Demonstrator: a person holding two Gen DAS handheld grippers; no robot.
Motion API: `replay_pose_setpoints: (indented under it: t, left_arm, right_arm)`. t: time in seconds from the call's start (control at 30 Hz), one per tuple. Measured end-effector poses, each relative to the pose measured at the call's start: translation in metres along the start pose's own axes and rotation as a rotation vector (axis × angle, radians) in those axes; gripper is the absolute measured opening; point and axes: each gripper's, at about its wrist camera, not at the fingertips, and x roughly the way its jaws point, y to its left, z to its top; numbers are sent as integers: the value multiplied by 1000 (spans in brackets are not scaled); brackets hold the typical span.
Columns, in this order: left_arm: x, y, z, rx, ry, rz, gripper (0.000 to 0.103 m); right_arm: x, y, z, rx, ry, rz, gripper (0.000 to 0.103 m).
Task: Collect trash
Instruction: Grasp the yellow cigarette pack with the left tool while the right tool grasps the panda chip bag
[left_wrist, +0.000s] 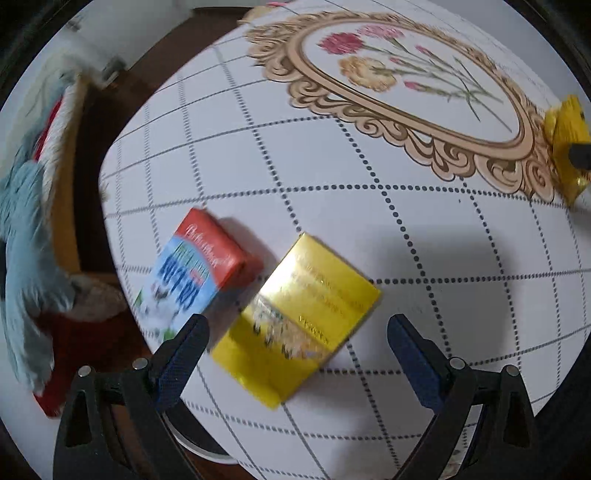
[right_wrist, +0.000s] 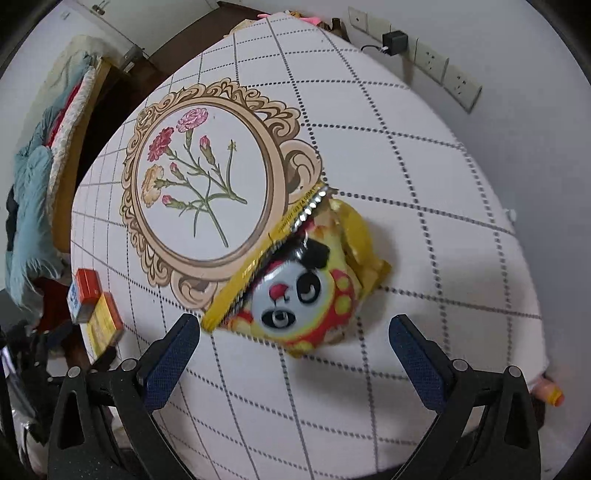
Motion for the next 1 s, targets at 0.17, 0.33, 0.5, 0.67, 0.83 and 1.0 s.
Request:
replay_pose_setpoints:
  t: [0.17,0.33,0.5,0.67,0.83,1.0]
  left_arm:
    - [4,-4,4,67,-4,-29,92]
    - [-3,-9,5,64,-1,-70,71]
    - [-10,-8,1,-54,19,-149,70]
    - [-21,-7,-7,-238,36,-375,70]
    - [-38,-18,2,-70,-36,-157,70]
    - [-10,-18,7,112,41,-29,78]
  right_arm:
    - [7,3,4,2,-31,30,82]
    - [4,5,0,2,-41,59,62]
    - [2,10,-6,1,-21,101,54]
    - [-1,17,-16,-2,12,166,54]
    - [0,23,-18,-31,40,152,58]
    - [0,24,-8,-58,40,96,62]
